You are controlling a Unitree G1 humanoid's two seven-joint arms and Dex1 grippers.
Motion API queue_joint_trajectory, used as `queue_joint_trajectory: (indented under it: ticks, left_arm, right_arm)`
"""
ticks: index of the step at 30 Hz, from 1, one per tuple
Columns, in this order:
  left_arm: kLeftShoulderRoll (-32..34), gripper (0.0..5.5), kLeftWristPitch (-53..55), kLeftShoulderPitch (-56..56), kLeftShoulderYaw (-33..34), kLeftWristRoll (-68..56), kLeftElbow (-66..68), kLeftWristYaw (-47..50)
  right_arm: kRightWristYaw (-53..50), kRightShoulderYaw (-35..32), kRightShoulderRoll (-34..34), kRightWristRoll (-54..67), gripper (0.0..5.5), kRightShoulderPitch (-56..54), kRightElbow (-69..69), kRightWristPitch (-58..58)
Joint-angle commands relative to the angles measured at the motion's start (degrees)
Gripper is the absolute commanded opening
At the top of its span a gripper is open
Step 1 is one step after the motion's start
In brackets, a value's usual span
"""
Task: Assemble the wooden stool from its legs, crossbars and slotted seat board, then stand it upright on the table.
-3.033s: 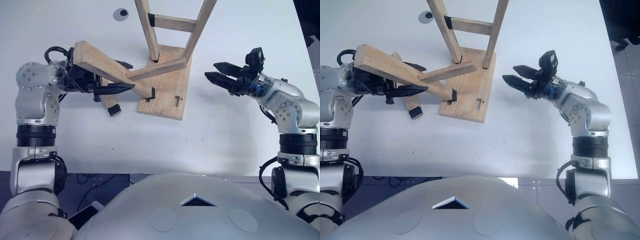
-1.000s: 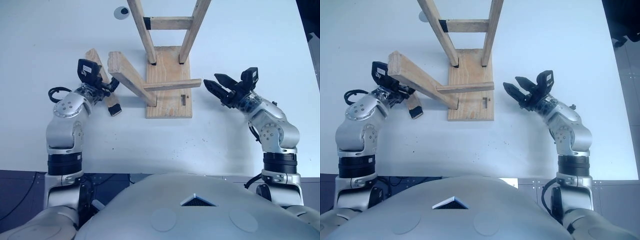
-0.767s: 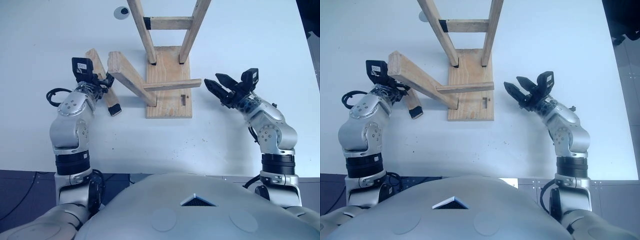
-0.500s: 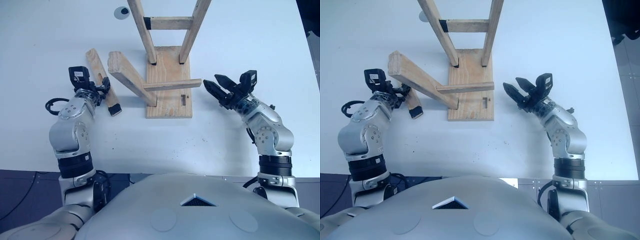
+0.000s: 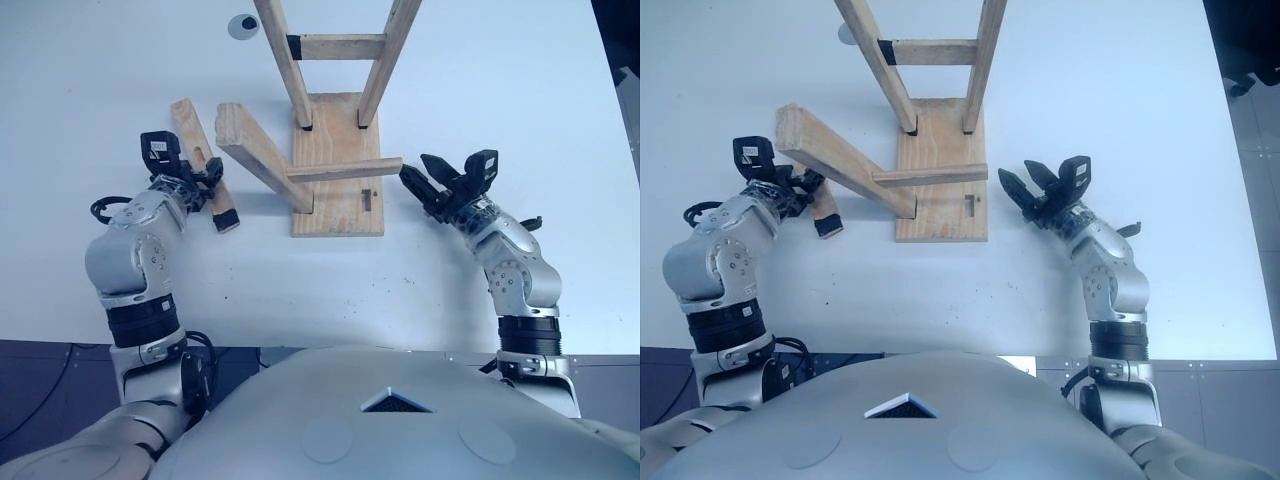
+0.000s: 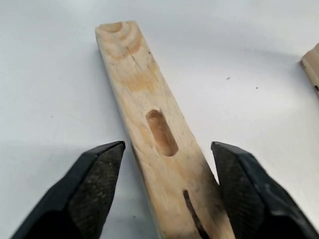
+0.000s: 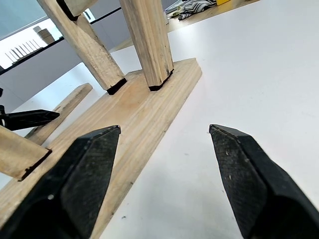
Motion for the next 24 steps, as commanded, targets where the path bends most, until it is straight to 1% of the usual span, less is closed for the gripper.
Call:
queue_joint_trajectory:
  ticks: [1, 4, 7, 10, 13, 15, 18, 22, 24]
  left_arm:
    - [6.39, 2.51, 6.27, 0.04, -0.31, -1.11, 2.40, -4.65]
    - [14.04, 2.17, 7.64, 0.45, -3.35, -1.43, 4.59, -11.23]
    - [21.75, 2.03, 4.90, 0.24, -7.81, -0.62, 8.77, -19.24]
    - [26.51, 2.01, -0.79, -1.22, -12.13, 1.67, 15.33, -25.02]
    - [30.41, 2.00, -14.51, -0.37, -19.84, 7.61, 23.23, -31.82]
    - [31.02, 1.99, -21.29, 0.35, -21.66, 9.39, 27.44, -34.79]
    - [28.58, 1.99, -31.99, -2.01, -18.57, 7.42, 33.05, -37.76]
    - [25.79, 1.99, -36.42, -5.92, -14.34, 4.67, 37.65, -38.44]
    - [25.22, 1.99, -37.20, -5.65, -13.76, 4.55, 37.95, -39.03]
  right_arm:
    - [-1.86, 0.67, 3.56, -1.03, 3.29, 1.74, 0.64, -2.16]
    - [-2.52, 0.90, 4.72, -1.48, 3.29, 2.61, 0.81, -3.30]
    - [-2.86, 1.39, 5.67, -1.87, 3.29, 2.92, 0.84, -4.01]
    - [-3.27, 0.89, 5.93, -1.55, 3.29, 2.42, 1.05, -4.32]
    - [-3.56, -0.57, 4.94, -1.70, 3.29, 1.61, 2.02, -4.19]
    - [-3.47, -2.00, 3.86, -1.26, 3.29, 0.47, 2.06, -3.73]
    - [-3.00, -4.38, 2.32, -0.67, 3.29, -0.68, 2.17, -3.13]
    - [-2.04, -6.00, 0.66, -0.62, 3.29, -2.75, 3.62, -2.54]
    - [-1.45, -6.29, 0.01, -0.71, 3.29, -4.29, 4.41, -2.17]
